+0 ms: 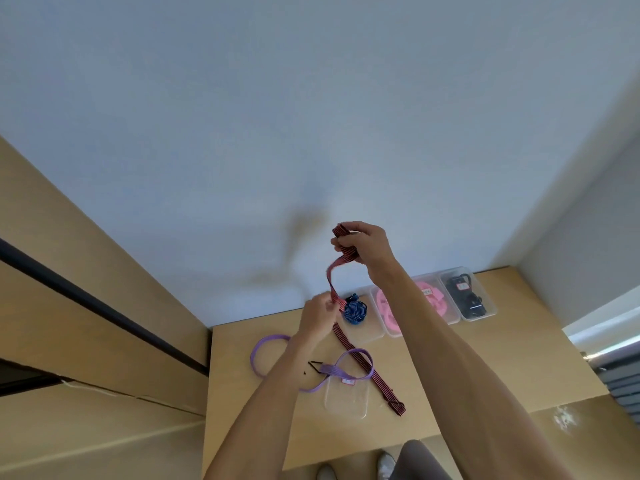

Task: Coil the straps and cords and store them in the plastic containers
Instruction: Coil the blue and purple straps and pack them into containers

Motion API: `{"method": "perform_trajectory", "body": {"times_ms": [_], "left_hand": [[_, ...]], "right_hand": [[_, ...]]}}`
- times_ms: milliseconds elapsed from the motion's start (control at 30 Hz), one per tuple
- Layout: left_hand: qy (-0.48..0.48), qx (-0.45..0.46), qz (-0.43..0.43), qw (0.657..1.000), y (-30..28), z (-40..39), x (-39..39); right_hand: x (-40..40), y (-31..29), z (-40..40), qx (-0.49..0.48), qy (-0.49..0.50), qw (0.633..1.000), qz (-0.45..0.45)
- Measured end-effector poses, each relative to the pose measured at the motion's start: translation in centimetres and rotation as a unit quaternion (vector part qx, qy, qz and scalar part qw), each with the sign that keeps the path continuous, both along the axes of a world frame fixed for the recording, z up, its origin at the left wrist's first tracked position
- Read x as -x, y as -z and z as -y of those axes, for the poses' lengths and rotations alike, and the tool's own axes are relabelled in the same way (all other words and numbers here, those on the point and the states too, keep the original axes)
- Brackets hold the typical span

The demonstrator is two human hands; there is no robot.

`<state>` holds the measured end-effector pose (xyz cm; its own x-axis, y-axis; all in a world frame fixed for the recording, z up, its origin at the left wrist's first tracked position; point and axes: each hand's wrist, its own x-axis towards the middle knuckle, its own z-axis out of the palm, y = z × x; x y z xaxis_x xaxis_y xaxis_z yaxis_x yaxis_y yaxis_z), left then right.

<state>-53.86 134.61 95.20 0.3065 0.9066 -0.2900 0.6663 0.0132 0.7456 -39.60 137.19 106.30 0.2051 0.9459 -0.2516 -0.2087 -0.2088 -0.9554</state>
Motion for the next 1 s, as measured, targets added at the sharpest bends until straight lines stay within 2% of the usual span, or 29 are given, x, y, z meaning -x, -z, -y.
{"method": "perform_trajectory", "body": {"times_ms": [100,167,300,400,600,733,867,1000], "left_hand": [[-0.054,0.014,0.067,0.996,-2.8,-1.9,1.1],[-0.114,0.031,0.156,0.981,-5.4,-3.0,1.5],[-0.117,-0.045,0.255,0.959,-11.1,-4.4,1.1],[-0.084,-0.096,0.302,0.945,-15.3,-4.8,0.2],[-0.023,-0.229,0.326,0.917,-20.8,-4.5,-1.3],[-0.006,-0.263,0.336,0.904,-22.8,-4.3,-1.6],[-0.012,-0.289,0.327,0.900,-23.2,-4.5,-1.4],[-0.022,-0.271,0.329,0.904,-22.4,-4.3,-1.2]], "right_hand": [[-0.5,1.3,0.4,0.055,0.026,0.992,0.106],[-0.3,2.1,0.7,0.094,0.017,0.981,0.169],[0.3,2.6,1.2,0.102,-0.018,0.952,0.288],[0.2,2.0,1.2,0.087,-0.036,0.965,0.247],[0.5,0.2,0.7,0.019,-0.081,0.959,0.271],[0.5,-1.1,0.7,-0.004,-0.131,0.958,0.254],[0.9,-2.8,1.5,-0.088,-0.060,0.977,0.184],[2.6,-4.1,2.1,-0.184,0.017,0.972,0.145]]}}
